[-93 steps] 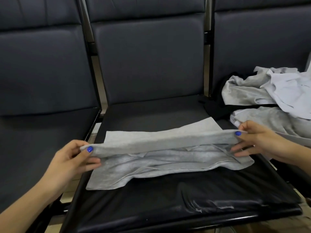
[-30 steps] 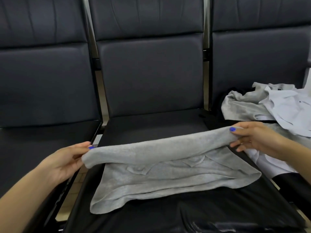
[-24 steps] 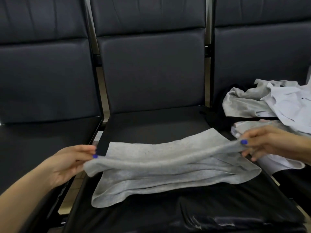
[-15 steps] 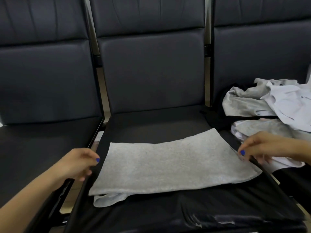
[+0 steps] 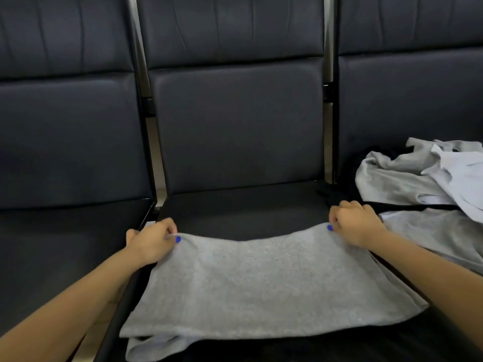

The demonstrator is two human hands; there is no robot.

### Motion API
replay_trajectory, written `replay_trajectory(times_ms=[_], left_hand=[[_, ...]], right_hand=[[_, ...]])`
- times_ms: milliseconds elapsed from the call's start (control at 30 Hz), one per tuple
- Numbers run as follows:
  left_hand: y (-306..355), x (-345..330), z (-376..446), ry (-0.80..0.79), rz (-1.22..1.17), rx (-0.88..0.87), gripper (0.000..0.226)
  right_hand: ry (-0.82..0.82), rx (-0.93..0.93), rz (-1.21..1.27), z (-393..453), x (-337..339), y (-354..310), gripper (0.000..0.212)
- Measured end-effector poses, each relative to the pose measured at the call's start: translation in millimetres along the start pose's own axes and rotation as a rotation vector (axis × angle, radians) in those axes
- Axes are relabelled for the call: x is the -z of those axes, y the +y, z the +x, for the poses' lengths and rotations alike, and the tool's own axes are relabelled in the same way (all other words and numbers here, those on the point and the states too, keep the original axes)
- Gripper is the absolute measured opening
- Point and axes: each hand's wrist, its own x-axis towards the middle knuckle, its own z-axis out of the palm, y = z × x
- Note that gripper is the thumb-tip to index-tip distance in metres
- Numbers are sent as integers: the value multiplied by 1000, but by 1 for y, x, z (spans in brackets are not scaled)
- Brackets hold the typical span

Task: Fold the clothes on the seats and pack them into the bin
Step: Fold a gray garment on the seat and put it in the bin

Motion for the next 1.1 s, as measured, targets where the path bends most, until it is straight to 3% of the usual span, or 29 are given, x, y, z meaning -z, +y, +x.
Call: replay_trajectory(times_ms=[167, 333, 400, 467, 533, 633, 700, 767, 833, 900, 1000, 1100], left_hand=[[-6, 3, 39, 252, -341, 19, 8], [3, -3, 36, 498, -390, -61, 44], [7, -6, 12, 576, -251, -269, 31], [9, -6, -29, 625, -44, -519, 13], [4, -10, -73, 523, 159, -719, 14], [-14, -32, -104, 362, 418, -821, 19], [-22, -42, -103, 381, 381, -715, 23], [-24, -45, -93, 383, 304, -584, 51], [-22, -43, -85, 395, 325, -500, 54], [-21, -43, -79, 428, 379, -473, 49], [-20, -42, -76, 474, 443, -496, 37], [-24, -40, -74, 622, 517, -567, 5]], right_hand=[[260, -146, 224, 40, 2, -9, 12], [308, -158, 258, 46, -1, -40, 36], [325, 45, 317, 25, -1, -59, 39], [410, 380, 347, -13, -5, -76, 28], [396, 642, 243, -58, -12, -86, 21], [249, 755, 11, -89, -39, -80, 29], [220, 722, -65, -81, -40, -72, 49], [235, 626, -121, -65, -33, -66, 72], [272, 560, -124, -52, -23, -61, 78], [260, 499, -107, -52, -6, -66, 76], [249, 370, -64, -46, 3, -74, 52], [320, 302, 21, -40, 7, -78, 52]])
